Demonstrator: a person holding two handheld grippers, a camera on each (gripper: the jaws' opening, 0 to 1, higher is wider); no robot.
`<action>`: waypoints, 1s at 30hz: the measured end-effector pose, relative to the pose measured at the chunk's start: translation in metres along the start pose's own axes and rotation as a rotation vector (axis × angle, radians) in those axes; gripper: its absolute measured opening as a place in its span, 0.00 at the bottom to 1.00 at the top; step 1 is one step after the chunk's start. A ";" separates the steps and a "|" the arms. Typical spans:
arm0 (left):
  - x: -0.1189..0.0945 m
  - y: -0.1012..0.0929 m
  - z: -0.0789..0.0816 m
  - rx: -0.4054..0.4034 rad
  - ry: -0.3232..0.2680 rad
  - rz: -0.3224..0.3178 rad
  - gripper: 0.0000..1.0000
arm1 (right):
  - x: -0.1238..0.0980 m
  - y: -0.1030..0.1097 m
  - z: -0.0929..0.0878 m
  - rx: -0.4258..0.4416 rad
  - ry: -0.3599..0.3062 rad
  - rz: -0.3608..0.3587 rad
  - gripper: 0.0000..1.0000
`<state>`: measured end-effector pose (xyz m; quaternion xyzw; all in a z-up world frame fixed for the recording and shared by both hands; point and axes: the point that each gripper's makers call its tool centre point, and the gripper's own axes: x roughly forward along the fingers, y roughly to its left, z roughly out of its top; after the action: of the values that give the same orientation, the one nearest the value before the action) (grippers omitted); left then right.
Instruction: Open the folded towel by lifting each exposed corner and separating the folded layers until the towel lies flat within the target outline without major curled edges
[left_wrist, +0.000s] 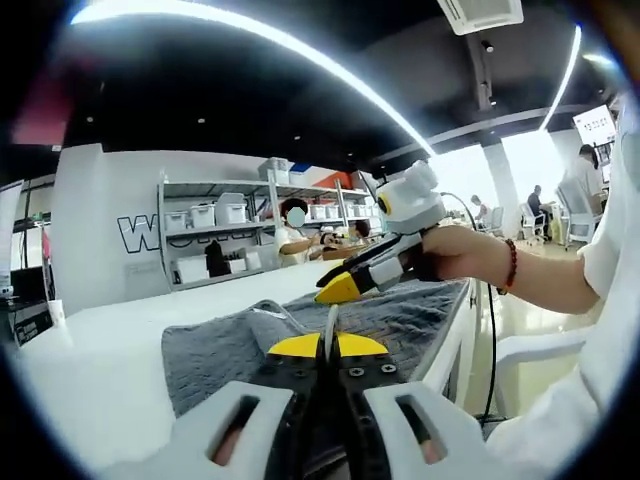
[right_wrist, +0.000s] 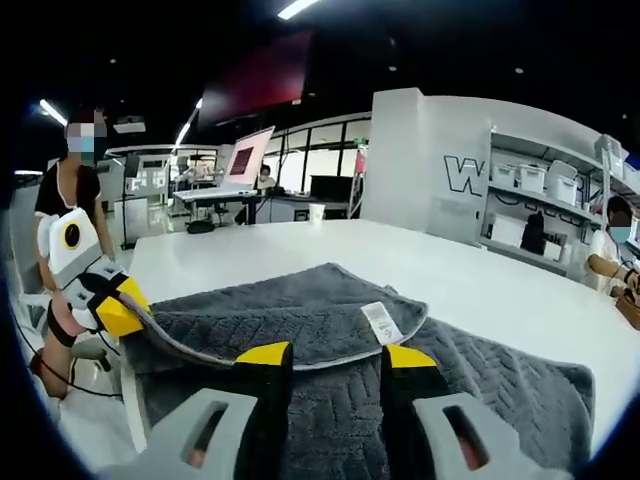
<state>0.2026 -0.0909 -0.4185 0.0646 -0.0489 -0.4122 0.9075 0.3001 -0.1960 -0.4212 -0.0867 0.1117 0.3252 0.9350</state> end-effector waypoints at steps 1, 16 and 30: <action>0.000 0.001 0.000 -0.003 -0.001 0.002 0.03 | 0.001 0.000 0.002 -0.001 -0.007 0.000 0.30; -0.010 0.011 -0.003 -0.014 -0.002 0.028 0.03 | 0.019 0.001 -0.003 0.005 0.022 0.024 0.30; -0.012 0.013 -0.006 -0.015 -0.003 0.032 0.03 | 0.030 -0.003 0.000 -0.011 0.065 0.022 0.30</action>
<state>0.2050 -0.0726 -0.4227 0.0562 -0.0484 -0.3978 0.9145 0.3249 -0.1809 -0.4286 -0.1013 0.1411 0.3331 0.9268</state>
